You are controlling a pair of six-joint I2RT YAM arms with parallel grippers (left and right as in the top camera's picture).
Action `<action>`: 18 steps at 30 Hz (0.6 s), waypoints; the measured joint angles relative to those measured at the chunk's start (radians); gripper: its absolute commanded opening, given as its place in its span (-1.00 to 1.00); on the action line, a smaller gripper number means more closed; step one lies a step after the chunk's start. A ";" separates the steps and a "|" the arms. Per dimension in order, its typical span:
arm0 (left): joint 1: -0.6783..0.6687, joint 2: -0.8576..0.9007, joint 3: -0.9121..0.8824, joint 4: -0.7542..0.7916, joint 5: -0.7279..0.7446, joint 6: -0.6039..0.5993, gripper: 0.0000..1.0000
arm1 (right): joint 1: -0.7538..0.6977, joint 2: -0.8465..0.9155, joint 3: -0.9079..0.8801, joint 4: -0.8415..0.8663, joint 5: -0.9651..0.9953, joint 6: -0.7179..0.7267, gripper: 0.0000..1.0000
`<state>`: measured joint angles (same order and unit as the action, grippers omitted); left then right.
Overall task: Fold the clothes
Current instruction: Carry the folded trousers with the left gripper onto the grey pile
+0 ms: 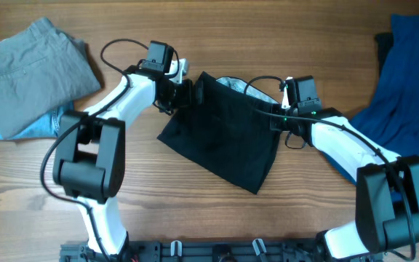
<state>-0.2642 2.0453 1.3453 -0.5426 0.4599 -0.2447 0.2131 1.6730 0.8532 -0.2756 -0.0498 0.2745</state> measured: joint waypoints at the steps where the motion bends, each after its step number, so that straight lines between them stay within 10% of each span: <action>1: 0.001 0.013 0.013 0.002 0.033 0.007 0.87 | 0.000 0.000 0.000 -0.001 0.000 0.000 -0.19; 3: 0.003 0.037 0.031 -0.017 0.094 0.019 -0.28 | 0.000 0.000 0.000 -0.004 0.001 0.000 -0.18; 5: -0.003 0.064 0.035 -0.050 0.132 0.024 -0.92 | 0.000 0.000 0.000 -0.005 0.002 0.000 -0.18; 10: -0.013 0.083 0.026 -0.057 0.125 0.026 -0.92 | -0.002 -0.001 0.001 -0.022 0.003 -0.015 0.02; 18: 0.238 -0.192 0.093 -0.049 -0.378 0.016 -0.92 | -0.081 -0.294 0.146 -0.177 0.010 -0.027 0.08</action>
<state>-0.0261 1.8538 1.4384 -0.5919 0.0818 -0.2291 0.1318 1.3792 0.9993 -0.4530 -0.0399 0.2470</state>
